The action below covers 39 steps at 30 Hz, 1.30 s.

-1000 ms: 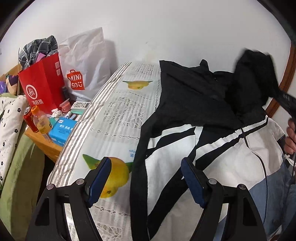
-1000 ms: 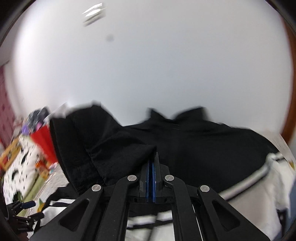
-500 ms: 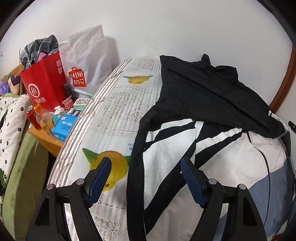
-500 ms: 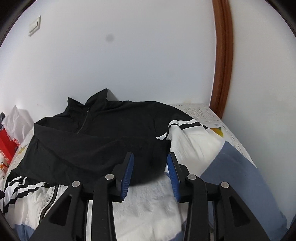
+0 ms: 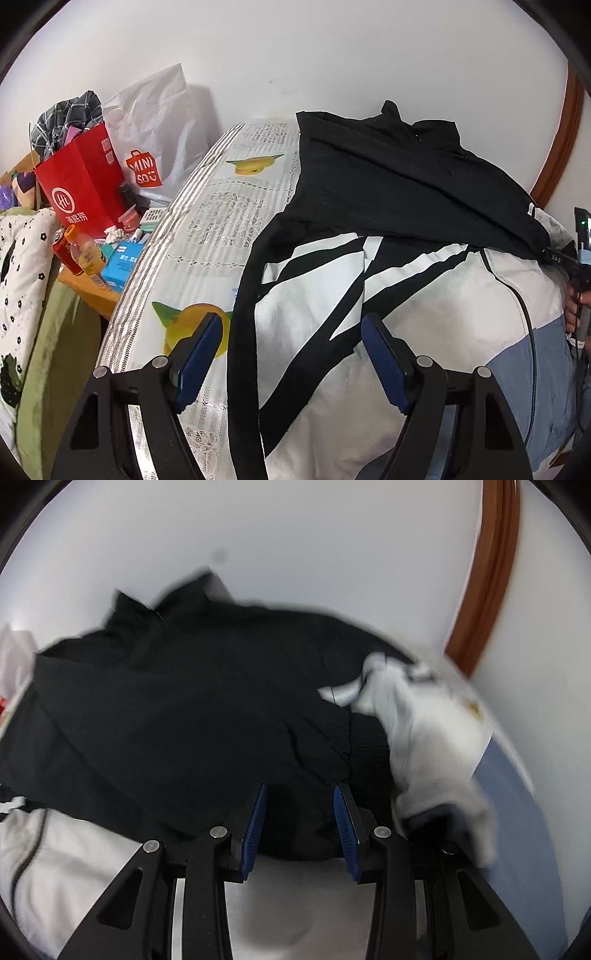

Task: Fold large clothes
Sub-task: 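Grasp the blue-grey sleeve cuff with the right tool and lift it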

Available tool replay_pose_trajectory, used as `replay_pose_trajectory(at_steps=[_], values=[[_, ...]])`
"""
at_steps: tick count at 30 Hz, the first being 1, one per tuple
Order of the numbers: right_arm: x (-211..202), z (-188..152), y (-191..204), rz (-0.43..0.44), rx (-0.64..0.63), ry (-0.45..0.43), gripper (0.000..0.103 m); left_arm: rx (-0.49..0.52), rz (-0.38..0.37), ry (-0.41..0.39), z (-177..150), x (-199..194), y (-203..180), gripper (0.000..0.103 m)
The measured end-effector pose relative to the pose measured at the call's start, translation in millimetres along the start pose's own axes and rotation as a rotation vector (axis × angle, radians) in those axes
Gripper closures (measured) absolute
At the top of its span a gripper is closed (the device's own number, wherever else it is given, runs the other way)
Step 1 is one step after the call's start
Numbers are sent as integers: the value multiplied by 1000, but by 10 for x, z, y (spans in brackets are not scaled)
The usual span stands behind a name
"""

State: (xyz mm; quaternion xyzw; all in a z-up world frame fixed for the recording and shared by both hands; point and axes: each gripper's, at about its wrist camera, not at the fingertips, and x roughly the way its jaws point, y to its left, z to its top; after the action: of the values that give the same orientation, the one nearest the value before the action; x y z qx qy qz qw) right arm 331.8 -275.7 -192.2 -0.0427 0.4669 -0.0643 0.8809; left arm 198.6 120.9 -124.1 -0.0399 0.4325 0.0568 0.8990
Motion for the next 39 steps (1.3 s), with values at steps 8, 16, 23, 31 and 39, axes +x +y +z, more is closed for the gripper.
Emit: replay_pose_trajectory(at_steps=[8, 16, 23, 31, 39], values=[[-690, -165, -17, 91, 21, -55, 43, 8, 12, -30, -11, -57, -47, 27], [-1394, -759, -830, -121, 112, -101, 26, 40, -33, -58, -57, -209, -191, 27], [-1503, -1424, -1536, -298, 112, 29, 26, 41, -75, -65, -72, -305, -317, 27], [-1393, -1780, -1809, -409, 120, 55, 27, 33, -36, -54, -120, -354, -341, 27], [-1271, -1568, -1855, -395, 127, 46, 98, 10, 24, -44, -198, -365, -119, 27]])
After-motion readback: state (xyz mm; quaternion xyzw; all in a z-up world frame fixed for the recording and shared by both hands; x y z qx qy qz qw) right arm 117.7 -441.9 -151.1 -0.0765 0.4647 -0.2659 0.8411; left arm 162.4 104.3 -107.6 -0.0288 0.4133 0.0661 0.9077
